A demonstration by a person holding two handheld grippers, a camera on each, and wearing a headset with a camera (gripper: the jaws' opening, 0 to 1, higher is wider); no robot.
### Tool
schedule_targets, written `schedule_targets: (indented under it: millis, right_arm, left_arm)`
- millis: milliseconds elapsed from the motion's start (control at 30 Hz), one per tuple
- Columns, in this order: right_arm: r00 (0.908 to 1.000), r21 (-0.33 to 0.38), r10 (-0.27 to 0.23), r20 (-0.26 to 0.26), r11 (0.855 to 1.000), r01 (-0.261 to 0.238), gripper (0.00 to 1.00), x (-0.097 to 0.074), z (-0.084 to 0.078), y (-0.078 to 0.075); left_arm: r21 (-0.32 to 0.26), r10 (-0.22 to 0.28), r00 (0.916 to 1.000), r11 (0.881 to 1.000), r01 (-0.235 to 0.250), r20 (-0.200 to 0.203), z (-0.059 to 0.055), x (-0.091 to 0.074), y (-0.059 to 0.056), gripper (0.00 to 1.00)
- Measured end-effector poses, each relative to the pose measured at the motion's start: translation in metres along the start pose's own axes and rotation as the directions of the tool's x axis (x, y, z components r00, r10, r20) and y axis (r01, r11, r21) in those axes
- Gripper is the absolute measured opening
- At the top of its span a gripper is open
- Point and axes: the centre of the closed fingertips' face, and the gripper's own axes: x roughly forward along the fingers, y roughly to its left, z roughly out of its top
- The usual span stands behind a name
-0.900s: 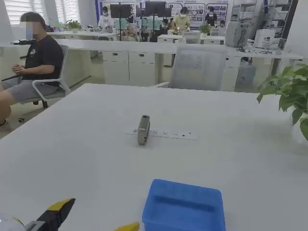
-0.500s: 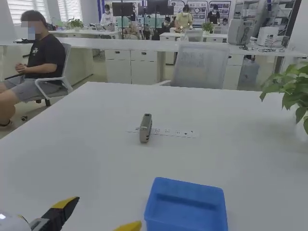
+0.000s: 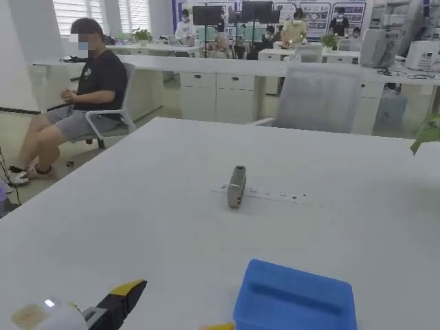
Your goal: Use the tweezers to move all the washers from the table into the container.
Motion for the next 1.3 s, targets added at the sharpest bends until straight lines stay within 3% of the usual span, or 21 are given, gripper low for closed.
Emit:
schedule_targets:
  millis: [200, 300, 367, 533, 667, 1100, 1300]
  right_arm:
    - [0.9994, -0.001, -0.005, -0.033, 1.000, 0.005, 0.65, 0.000, -0.007, 0.000]
    - [1.0000, 0.015, 0.005, -0.003, 1.000, -0.005, 0.66, -0.001, -0.002, 0.002]
    - [0.9997, 0.016, 0.009, 0.022, 1.000, -0.009, 0.66, -0.002, 0.002, 0.003]
    - [0.9998, 0.029, 0.006, 0.020, 1.000, -0.006, 0.66, -0.003, 0.000, -0.002]
    - [0.9990, 0.042, -0.012, 0.043, 0.999, 0.011, 0.66, -0.004, 0.003, -0.005]
    - [0.9959, 0.030, -0.050, 0.075, 0.998, 0.048, 0.66, -0.009, 0.008, -0.016]
    - [0.9926, 0.025, -0.104, 0.063, 0.994, 0.103, 0.66, -0.012, 0.006, -0.026]
  left_arm:
    - [-0.019, 0.005, 0.9999, 1.000, -0.005, -0.015, -0.004, 0.000, 0.003, 0.81]
    - [-0.018, 0.007, 0.9998, 1.000, -0.008, -0.016, -0.004, -0.001, 0.003, 0.81]
    - [-0.019, 0.008, 0.9994, 1.000, -0.007, 0.034, 0.006, -0.002, 0.002, 0.81]
    - [-0.028, 0.023, 0.9995, 0.999, -0.022, 0.020, 0.003, -0.002, 0.005, 0.80]
    - [-0.037, 0.021, 0.9993, 0.999, -0.019, 0.032, 0.005, -0.003, 0.006, 0.78]
    - [-0.009, -0.061, 0.9980, 0.998, 0.061, -0.020, -0.002, 0.002, -0.012, 0.75]
    - [0.002, -0.140, 0.9873, 0.990, 0.140, -0.075, -0.011, 0.005, -0.028, 0.72]
